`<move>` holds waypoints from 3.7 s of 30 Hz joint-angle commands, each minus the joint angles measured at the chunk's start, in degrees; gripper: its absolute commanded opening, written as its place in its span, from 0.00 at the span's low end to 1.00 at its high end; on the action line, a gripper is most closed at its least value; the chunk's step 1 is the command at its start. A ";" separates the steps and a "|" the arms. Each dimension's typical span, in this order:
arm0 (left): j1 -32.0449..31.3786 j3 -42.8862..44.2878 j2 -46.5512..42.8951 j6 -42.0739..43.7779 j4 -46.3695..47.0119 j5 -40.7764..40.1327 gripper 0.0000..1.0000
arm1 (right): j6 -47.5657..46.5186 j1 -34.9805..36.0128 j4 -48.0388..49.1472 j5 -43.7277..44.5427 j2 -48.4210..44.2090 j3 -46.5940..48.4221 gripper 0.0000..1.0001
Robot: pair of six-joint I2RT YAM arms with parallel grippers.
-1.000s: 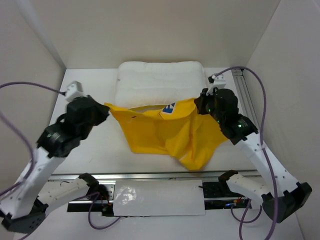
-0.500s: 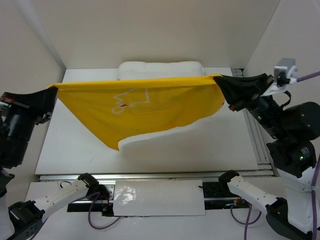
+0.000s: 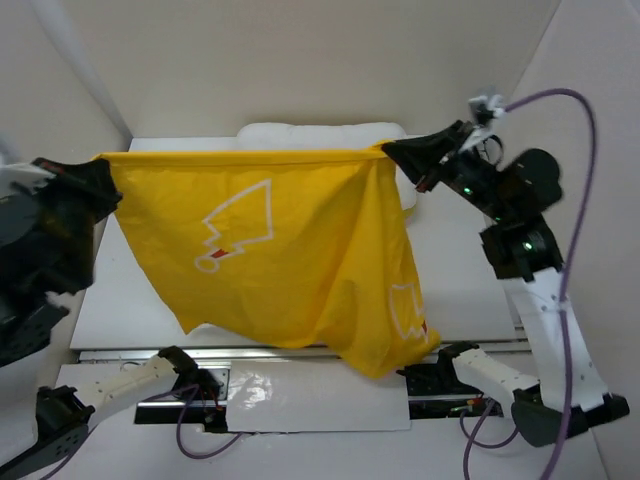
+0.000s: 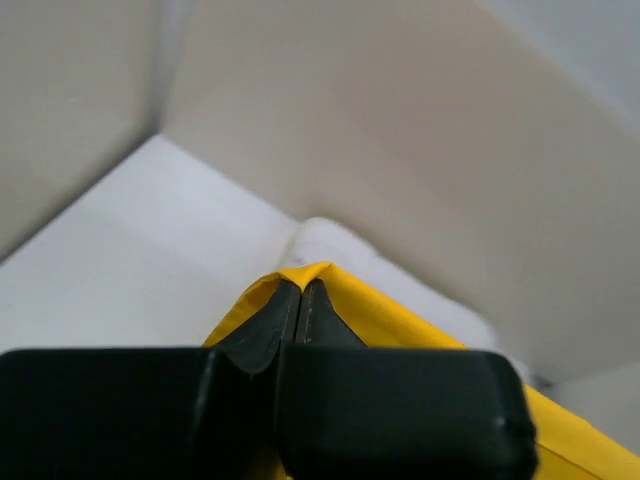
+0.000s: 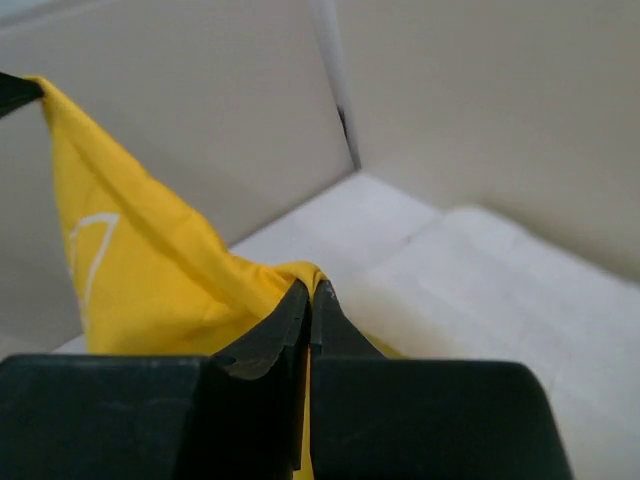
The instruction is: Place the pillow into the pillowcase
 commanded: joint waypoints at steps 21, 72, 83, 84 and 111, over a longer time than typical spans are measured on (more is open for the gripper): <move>46.49 -23.77 21.27 -14.48 -5.28 23.33 0.00 | 1.21 1.62 -14.28 42.20 8.12 -34.94 1.00; 52.56 -25.79 22.06 -8.41 2.36 31.95 0.00 | 11.15 17.26 17.89 56.68 50.65 -23.61 0.59; 53.09 -25.26 20.74 -8.94 1.84 32.73 0.00 | 10.01 14.27 17.17 60.31 40.47 -37.93 0.09; 53.09 -25.26 20.74 -8.94 1.84 32.74 0.00 | 9.22 14.27 18.49 59.26 38.46 -37.94 0.00; 53.62 -24.74 14.51 -6.48 2.36 37.84 0.00 | -4.50 16.81 18.76 45.18 47.66 -22.04 0.48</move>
